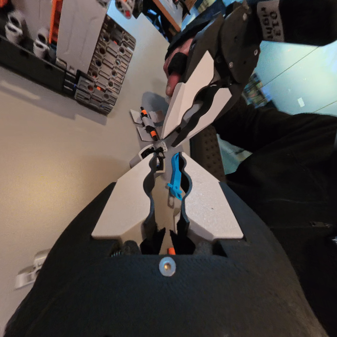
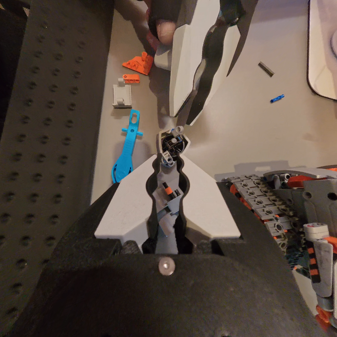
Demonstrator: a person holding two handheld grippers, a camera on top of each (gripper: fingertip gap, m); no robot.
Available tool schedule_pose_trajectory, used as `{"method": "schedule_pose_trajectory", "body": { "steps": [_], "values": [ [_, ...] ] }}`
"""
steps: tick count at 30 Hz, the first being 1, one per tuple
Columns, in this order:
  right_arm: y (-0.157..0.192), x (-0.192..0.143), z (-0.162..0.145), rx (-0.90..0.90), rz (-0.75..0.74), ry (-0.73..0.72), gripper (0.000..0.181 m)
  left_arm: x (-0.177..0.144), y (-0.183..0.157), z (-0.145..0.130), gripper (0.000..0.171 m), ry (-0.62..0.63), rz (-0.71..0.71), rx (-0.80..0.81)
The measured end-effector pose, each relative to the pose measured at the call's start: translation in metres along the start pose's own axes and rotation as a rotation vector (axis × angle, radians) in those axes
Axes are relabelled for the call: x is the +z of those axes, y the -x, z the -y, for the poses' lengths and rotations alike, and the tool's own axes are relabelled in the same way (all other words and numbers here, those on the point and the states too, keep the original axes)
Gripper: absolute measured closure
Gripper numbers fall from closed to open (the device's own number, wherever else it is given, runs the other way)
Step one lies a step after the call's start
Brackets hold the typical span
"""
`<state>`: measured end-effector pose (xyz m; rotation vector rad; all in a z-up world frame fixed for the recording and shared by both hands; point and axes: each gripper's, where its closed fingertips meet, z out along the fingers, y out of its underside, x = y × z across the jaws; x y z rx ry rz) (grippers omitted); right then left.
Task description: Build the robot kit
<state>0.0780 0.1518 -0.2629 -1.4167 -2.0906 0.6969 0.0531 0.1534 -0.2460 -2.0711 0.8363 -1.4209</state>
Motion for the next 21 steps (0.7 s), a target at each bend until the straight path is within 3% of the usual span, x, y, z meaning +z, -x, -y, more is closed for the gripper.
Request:
{"method": "schedule_pose_trajectory", "body": {
  "steps": [4,8,16,21],
  "values": [
    [-0.001,0.005,0.004,0.046,-0.026,0.023,0.165,-0.003,0.009,-0.013,0.154,0.119,0.149,0.131],
    [-0.006,0.010,0.013,0.084,-0.069,0.029,0.166,-0.003,0.021,-0.025,0.129,0.189,0.241,0.199],
    [-0.006,0.025,0.013,0.101,-0.056,0.050,0.175,0.012,0.023,-0.041,0.148,0.254,0.238,0.272],
    [-0.005,0.025,0.012,0.081,-0.047,0.069,0.180,0.016,0.024,-0.044,0.150,0.293,0.259,0.335]
  ]
}}
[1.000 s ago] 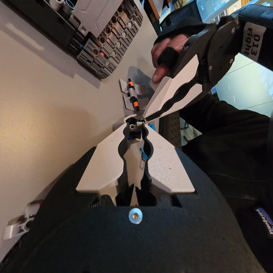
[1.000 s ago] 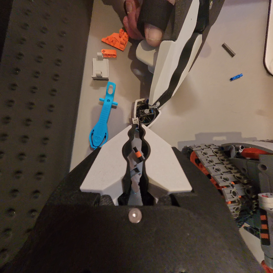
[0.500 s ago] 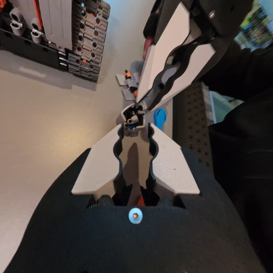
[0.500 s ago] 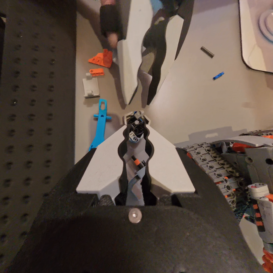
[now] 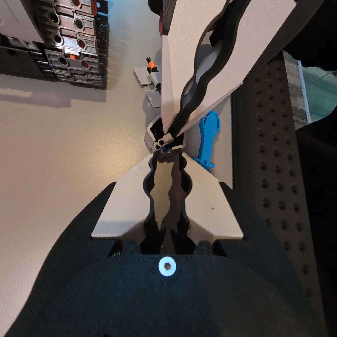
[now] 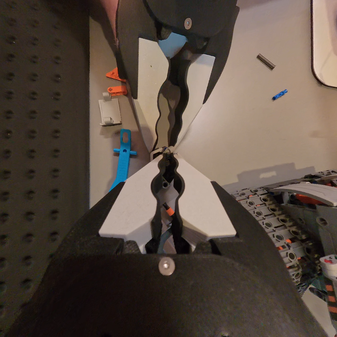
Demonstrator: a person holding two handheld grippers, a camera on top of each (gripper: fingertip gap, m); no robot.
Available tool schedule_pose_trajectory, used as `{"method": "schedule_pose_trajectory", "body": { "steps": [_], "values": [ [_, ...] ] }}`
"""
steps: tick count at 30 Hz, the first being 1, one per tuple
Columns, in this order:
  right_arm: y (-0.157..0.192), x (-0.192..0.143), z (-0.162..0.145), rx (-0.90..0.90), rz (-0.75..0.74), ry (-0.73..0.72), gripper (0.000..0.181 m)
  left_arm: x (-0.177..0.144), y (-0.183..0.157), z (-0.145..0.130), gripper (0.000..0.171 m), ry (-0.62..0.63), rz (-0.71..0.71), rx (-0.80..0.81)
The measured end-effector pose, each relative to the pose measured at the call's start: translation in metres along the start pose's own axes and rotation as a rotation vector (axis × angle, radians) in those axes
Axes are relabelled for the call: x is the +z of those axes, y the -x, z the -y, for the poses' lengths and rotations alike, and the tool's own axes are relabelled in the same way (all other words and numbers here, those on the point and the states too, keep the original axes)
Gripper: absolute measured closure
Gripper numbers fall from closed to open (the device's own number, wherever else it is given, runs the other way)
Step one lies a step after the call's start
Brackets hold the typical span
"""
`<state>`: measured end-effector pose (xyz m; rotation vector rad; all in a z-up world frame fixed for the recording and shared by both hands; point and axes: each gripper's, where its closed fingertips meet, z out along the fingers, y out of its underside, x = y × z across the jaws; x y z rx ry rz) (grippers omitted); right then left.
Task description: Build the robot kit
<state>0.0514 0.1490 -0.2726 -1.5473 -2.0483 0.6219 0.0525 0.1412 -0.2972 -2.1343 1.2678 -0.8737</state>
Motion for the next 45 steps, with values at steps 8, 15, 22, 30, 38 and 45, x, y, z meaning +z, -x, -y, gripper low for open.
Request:
{"method": "schedule_pose_trajectory", "body": {
  "steps": [8,15,22,30,38,45],
  "values": [
    [0.005,-0.002,-0.001,-0.045,0.006,-0.092,0.181,0.002,-0.002,-0.002,0.142,0.010,0.013,0.051],
    [0.007,-0.004,-0.001,-0.067,0.009,-0.133,0.181,0.008,-0.001,0.005,0.111,0.014,0.009,0.125],
    [0.011,-0.004,0.001,-0.091,0.029,-0.158,0.181,0.022,-0.008,0.012,0.126,0.043,-0.023,0.236],
    [0.012,-0.007,-0.001,-0.143,-0.001,-0.086,0.181,0.022,-0.009,0.012,0.126,0.038,-0.019,0.244],
    [0.011,0.003,0.001,-0.076,0.034,-0.007,0.167,0.022,-0.009,0.013,0.126,0.038,-0.021,0.243],
    [0.012,0.004,0.002,-0.033,0.052,-0.017,0.174,0.022,-0.007,0.012,0.128,0.044,0.002,0.255]
  ]
}}
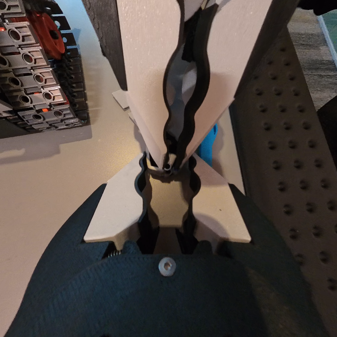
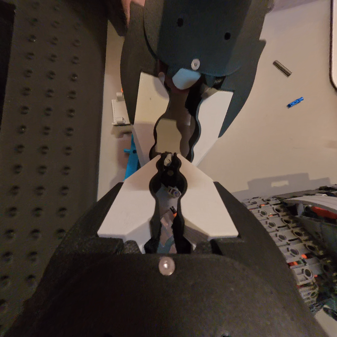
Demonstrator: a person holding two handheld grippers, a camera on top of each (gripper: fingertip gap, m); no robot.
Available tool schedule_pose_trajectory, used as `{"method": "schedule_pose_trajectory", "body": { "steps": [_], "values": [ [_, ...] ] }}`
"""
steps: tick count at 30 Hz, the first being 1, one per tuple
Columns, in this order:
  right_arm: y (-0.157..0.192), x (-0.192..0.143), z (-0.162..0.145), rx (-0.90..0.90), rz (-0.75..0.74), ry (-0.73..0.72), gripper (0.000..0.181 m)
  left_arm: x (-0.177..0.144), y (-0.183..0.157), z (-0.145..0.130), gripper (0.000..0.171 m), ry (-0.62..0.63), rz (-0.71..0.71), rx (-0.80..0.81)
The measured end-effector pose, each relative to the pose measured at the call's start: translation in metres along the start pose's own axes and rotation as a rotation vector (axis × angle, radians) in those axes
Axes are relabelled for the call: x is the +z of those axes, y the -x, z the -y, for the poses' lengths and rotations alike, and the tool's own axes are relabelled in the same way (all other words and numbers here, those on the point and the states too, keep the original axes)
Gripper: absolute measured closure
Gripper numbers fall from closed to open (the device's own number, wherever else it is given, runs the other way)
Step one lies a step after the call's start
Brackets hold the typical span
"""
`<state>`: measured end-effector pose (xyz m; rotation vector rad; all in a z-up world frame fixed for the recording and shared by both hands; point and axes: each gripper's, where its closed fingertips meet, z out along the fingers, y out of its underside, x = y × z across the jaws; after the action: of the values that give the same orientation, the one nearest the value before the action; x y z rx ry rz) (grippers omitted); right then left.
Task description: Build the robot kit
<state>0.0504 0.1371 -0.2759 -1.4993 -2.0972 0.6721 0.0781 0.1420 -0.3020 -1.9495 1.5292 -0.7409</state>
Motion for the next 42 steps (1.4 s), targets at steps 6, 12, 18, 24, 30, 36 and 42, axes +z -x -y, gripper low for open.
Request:
{"method": "schedule_pose_trajectory", "body": {
  "steps": [6,12,18,24,30,36,42],
  "values": [
    [0.005,-0.002,-0.005,-0.023,0.005,-0.048,0.176,-0.001,0.002,-0.002,0.134,0.005,0.020,0.012],
    [0.007,-0.006,-0.008,-0.034,-0.005,-0.100,0.176,0.000,0.002,-0.002,0.136,0.004,0.033,0.022],
    [0.008,-0.019,-0.002,-0.019,-0.016,-0.120,0.164,-0.002,0.001,-0.002,0.131,-0.001,0.017,0.009],
    [-0.010,-0.044,-0.013,0.061,-0.089,-0.116,0.170,-0.010,0.004,-0.001,0.127,-0.013,0.052,0.032],
    [-0.012,-0.033,-0.029,0.091,-0.086,-0.040,0.171,-0.030,-0.002,0.018,0.145,-0.100,0.081,0.098],
    [-0.011,-0.034,-0.031,0.128,-0.066,-0.043,0.172,-0.020,-0.009,0.015,0.160,-0.056,0.088,0.145],
    [-0.011,-0.029,-0.034,0.128,-0.056,-0.023,0.180,-0.018,-0.011,0.015,0.166,-0.057,0.082,0.149]
  ]
}}
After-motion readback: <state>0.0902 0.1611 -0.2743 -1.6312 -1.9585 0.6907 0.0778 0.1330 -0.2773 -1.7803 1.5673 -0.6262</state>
